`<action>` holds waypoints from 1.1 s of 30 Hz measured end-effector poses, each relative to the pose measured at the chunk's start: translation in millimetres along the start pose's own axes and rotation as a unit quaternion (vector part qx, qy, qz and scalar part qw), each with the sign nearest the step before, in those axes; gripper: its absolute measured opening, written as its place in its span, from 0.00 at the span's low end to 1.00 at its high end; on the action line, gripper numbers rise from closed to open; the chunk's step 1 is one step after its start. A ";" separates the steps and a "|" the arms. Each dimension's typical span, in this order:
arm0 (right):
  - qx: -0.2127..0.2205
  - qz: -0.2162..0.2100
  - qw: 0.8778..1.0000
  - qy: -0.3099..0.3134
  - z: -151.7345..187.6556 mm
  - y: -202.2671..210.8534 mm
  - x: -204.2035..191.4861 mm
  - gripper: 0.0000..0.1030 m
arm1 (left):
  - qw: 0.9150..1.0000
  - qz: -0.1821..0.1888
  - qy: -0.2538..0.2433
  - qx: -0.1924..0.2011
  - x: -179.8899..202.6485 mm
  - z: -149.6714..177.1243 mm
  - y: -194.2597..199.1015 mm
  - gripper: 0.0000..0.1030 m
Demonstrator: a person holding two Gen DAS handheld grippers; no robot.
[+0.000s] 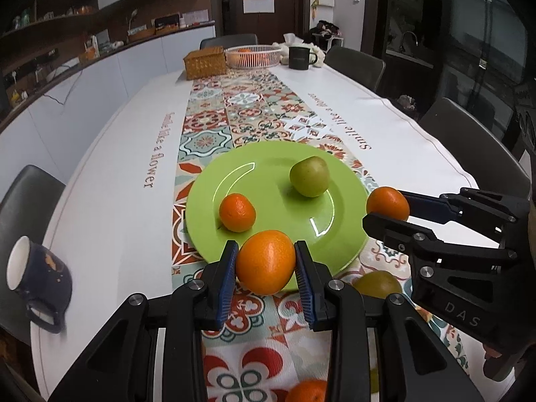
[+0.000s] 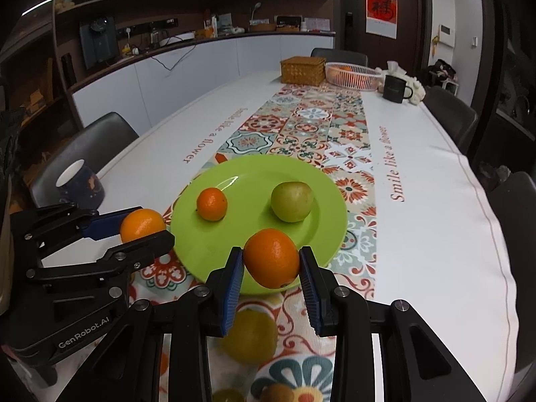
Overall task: Organize fruits
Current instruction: 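Carry both oranges to the green plate and open both tools, then withdraw both tools from the plate toward the remaining fruits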
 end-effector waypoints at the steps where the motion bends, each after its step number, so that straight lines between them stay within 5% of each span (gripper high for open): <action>1: -0.003 -0.002 1.000 -0.003 -0.5 -4.9 2.2 0.34 | 1.000 0.000 -0.001 -0.004 0.0 -0.3 -4.7 0.33; 7: -0.022 -0.006 1.000 -0.012 2.2 -27.9 13.0 0.34 | 1.000 0.000 -0.006 -0.017 1.9 -0.1 -23.9 0.33; 9: -0.025 -0.007 1.000 -0.013 2.3 -32.3 14.7 0.34 | 1.000 -0.005 -0.010 -0.015 2.4 -0.8 -25.7 0.41; 14: -0.014 -0.001 1.000 -0.022 0.9 -31.0 18.4 0.48 | 1.000 -0.020 0.005 -0.011 -7.1 3.0 -17.5 0.50; 33: 0.062 0.036 0.997 -0.007 16.2 67.2 -16.3 0.67 | 0.997 -0.046 0.026 0.060 -26.8 24.2 89.1 0.71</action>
Point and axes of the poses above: each gripper's, at about its wrist camera, not at the fingertips, and y roughly against the way its jaws point, x to its right, z to its underside, the point moved 8 cm from there along -y, roughly the way its jaws point, and after that the axes turned 13 degrees about -z, right-handed, at the moved point
